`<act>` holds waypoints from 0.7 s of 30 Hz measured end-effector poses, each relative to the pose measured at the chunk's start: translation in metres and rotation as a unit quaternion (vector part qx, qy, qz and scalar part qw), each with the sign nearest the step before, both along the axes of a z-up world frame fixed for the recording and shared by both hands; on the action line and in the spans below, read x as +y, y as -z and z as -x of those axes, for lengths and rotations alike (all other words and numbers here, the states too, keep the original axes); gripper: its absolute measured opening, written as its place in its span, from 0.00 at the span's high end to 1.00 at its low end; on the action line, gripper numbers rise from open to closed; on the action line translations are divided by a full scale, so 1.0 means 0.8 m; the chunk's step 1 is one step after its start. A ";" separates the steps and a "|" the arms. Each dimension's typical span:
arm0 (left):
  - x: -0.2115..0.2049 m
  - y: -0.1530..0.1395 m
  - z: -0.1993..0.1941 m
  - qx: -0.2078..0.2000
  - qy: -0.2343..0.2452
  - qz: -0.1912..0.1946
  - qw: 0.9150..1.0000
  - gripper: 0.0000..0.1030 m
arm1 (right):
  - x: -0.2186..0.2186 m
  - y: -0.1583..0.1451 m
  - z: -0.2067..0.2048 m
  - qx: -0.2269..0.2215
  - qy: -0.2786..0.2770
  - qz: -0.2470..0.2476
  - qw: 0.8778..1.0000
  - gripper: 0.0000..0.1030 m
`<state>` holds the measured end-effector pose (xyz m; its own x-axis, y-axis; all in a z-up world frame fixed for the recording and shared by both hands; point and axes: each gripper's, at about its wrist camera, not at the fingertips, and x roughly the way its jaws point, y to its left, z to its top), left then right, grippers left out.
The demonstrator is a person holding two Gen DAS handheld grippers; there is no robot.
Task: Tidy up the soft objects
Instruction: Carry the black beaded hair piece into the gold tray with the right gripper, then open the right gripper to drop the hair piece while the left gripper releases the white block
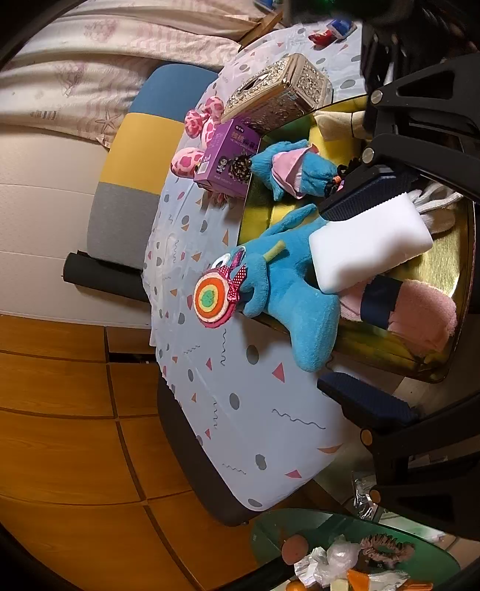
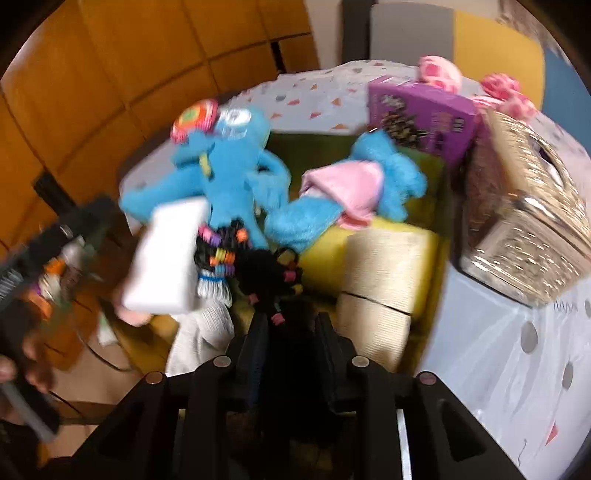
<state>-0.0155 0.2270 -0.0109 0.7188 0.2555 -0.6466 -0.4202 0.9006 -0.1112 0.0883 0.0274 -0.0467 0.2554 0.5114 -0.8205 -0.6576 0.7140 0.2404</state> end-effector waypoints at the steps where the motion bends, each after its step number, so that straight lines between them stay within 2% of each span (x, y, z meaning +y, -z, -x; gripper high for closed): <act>1: 0.000 -0.001 0.000 -0.001 0.000 0.000 1.000 0.18 | -0.009 -0.005 -0.003 0.001 0.008 -0.011 1.000 0.72; 4: -0.001 -0.003 0.002 -0.004 0.001 -0.004 1.000 0.18 | -0.052 -0.027 -0.009 -0.004 0.042 -0.047 0.998 0.70; 8: -0.001 -0.004 0.001 -0.004 0.000 -0.003 1.000 0.18 | -0.109 -0.046 -0.013 -0.023 0.102 -0.055 0.993 0.69; 14: -0.014 -0.007 -0.003 -0.002 0.014 -0.012 1.000 0.18 | -0.165 -0.035 -0.024 -0.016 0.172 -0.049 0.984 0.69; 21: -0.029 -0.013 -0.008 0.000 0.026 -0.021 0.999 0.18 | -0.216 -0.021 -0.028 -0.008 0.220 -0.032 0.975 0.69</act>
